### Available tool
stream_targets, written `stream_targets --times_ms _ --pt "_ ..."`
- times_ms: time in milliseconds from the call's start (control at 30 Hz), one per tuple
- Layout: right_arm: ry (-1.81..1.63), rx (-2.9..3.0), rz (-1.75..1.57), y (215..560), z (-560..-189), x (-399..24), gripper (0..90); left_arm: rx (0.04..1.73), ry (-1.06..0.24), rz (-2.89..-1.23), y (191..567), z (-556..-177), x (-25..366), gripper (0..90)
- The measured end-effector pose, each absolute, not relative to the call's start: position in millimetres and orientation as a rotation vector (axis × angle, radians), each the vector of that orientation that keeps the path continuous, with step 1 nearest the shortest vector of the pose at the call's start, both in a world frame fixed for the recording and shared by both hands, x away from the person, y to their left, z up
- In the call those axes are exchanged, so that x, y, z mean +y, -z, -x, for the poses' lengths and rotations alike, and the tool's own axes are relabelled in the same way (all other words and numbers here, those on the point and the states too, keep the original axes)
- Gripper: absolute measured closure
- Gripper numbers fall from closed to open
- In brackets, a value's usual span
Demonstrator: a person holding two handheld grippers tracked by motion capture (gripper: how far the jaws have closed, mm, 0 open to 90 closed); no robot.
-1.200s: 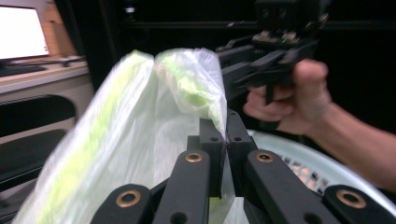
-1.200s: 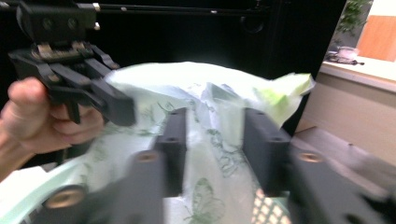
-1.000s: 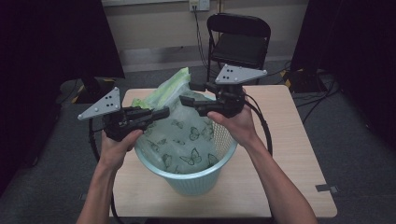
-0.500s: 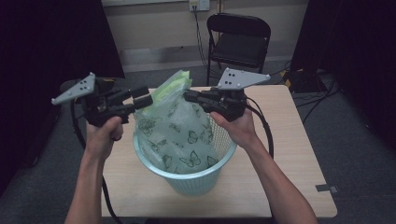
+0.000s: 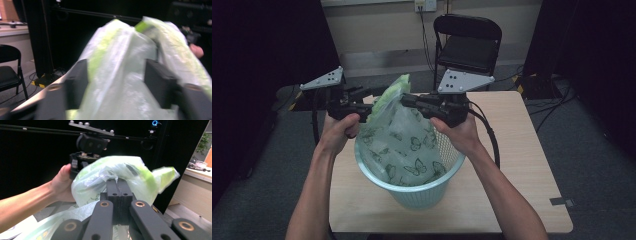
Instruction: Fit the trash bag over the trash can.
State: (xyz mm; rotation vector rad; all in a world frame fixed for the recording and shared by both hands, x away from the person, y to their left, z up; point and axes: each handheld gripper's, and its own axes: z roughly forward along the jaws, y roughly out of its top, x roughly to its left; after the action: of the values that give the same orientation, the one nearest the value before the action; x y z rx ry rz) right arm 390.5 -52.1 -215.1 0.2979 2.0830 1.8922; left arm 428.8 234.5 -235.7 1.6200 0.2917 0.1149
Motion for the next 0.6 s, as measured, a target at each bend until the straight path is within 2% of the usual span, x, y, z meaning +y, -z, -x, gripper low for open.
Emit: stream_targets --times_ms 33,100,133,333,533,567,600 --pt "-1.889 2.084 -0.301 215 -391 -52 90.0 0.287 -0.117 -1.618 235 -427 234 67.4" --pt "-1.892 2.080 -0.309 215 -391 -52 90.0 0.276 -0.123 -1.624 235 -424 235 85.3" --pt "-1.892 2.079 -0.309 216 -391 -53 90.0 0.284 -0.140 -1.630 234 -423 236 90.0" --pt "-1.854 2.069 -0.332 219 -388 -69 90.0 0.366 -0.231 -1.573 236 -415 258 90.0" --pt "-1.839 2.058 -0.390 229 -392 -85 90.0 0.398 -0.227 -1.600 243 -416 262 90.0" --pt "-1.847 2.056 -0.395 229 -392 -86 90.0 0.412 -0.222 -1.592 244 -416 260 80.7" --pt "-1.851 2.053 -0.396 229 -392 -86 90.0 0.435 -0.221 -1.599 247 -417 258 67.4"
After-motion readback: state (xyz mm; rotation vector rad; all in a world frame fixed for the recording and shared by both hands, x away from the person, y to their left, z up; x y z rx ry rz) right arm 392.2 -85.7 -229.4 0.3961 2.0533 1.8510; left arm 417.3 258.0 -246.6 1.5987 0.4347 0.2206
